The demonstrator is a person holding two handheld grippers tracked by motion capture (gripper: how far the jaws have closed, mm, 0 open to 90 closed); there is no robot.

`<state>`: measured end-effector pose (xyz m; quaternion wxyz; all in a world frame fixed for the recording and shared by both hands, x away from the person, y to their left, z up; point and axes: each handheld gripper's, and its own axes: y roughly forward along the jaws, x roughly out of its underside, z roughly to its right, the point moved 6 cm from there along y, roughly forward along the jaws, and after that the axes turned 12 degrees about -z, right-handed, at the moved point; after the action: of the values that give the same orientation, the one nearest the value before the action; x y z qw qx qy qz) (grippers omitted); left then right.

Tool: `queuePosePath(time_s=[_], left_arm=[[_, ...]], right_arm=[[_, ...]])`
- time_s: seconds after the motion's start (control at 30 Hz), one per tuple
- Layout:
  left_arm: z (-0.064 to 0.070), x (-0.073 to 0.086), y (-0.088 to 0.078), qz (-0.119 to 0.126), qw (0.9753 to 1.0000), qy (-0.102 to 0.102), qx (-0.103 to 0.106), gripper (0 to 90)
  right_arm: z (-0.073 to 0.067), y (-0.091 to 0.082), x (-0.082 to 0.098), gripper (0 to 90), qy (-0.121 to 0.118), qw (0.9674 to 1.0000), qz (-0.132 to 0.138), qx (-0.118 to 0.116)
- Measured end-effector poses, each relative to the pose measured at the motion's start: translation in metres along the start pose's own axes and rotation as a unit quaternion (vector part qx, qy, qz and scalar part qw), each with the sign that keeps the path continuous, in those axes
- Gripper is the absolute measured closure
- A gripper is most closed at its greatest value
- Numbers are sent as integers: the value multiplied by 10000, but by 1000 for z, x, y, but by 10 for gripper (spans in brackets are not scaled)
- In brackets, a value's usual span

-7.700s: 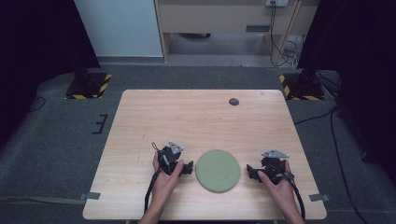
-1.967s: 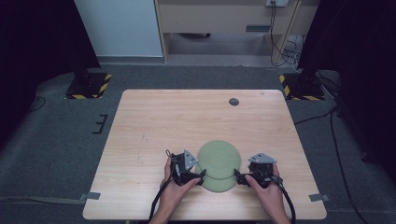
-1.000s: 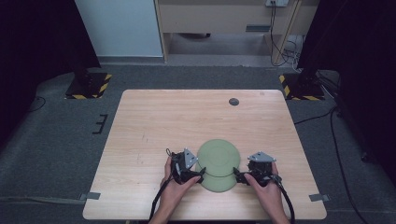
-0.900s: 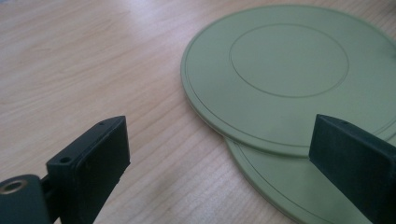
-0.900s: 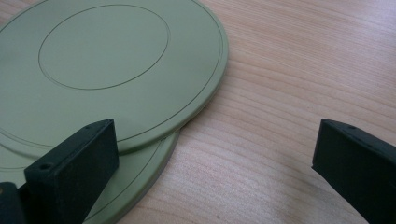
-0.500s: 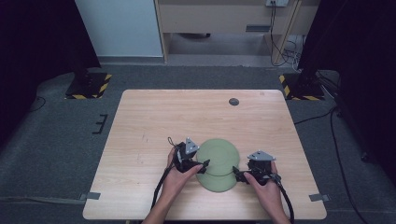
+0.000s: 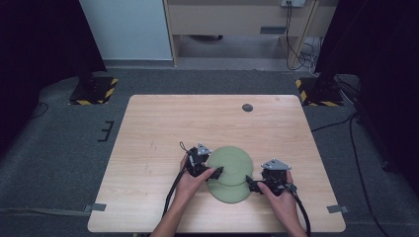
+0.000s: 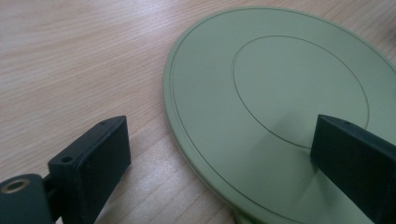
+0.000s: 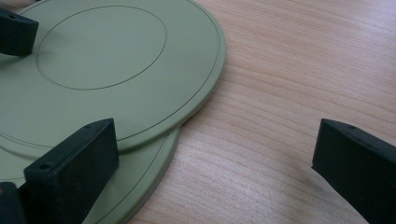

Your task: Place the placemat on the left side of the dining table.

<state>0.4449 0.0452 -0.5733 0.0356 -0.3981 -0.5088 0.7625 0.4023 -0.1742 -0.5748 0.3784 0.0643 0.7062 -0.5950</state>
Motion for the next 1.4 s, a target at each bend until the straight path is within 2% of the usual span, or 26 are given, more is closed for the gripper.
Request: queuePosePath(time_s=[0.13,0.17,0.23,0.27,0.47,0.57,0.67,0.8,0.87,0.9,0.93,0.97,1.1,1.27,1.3,1.4], left_arm=[[1,-1,1,-3,10000,-23,66,57],[5,-1,2,-8,9999,45,151,61],[7,-2,3,-2,9998,101,181,61],[13,-3,5,18,9995,138,281,48],[13,-3,5,-49,9998,129,167,67],[11,-5,2,-25,9999,-82,88,131],[11,-8,-3,111,9999,-107,-3,191],[13,-14,-15,412,9991,-52,-106,289],[14,-16,-18,485,9988,-24,-109,341],[17,-19,-24,656,9978,15,-80,370],[17,-19,-24,656,9978,15,-80,399],[21,-22,-28,780,9969,68,-37,428],[26,-28,-31,785,9965,245,-146,482],[31,-32,-32,849,9958,316,-152,558],[32,-33,-32,834,9956,380,-208,573],[35,-34,-32,848,9954,420,-134,608]], right_arm=[[0,0,0,7,11,10000,-9,-18],[0,0,0,7,13,10000,-10,-22],[0,0,0,7,14,10000,-10,-23],[0,0,0,7,13,10000,-10,-21],[0,0,0,7,16,10000,-13,-19],[0,0,0,8,22,10000,-17,-29],[0,0,0,7,23,10000,-20,-30],[0,0,0,8,34,10000,-25,-36],[0,0,0,7,35,10000,-26,-37],[0,0,0,7,34,10000,-27,-42],[0,0,0,7,34,10000,-27,-42],[0,0,0,7,35,10000,-29,-42],[0,0,0,7,25,10000,-19,-26],[0,0,0,7,28,10000,-24,-35],[0,0,0,7,33,10000,-26,-41],[0,1,0,7,47,10000,-36,-57]])
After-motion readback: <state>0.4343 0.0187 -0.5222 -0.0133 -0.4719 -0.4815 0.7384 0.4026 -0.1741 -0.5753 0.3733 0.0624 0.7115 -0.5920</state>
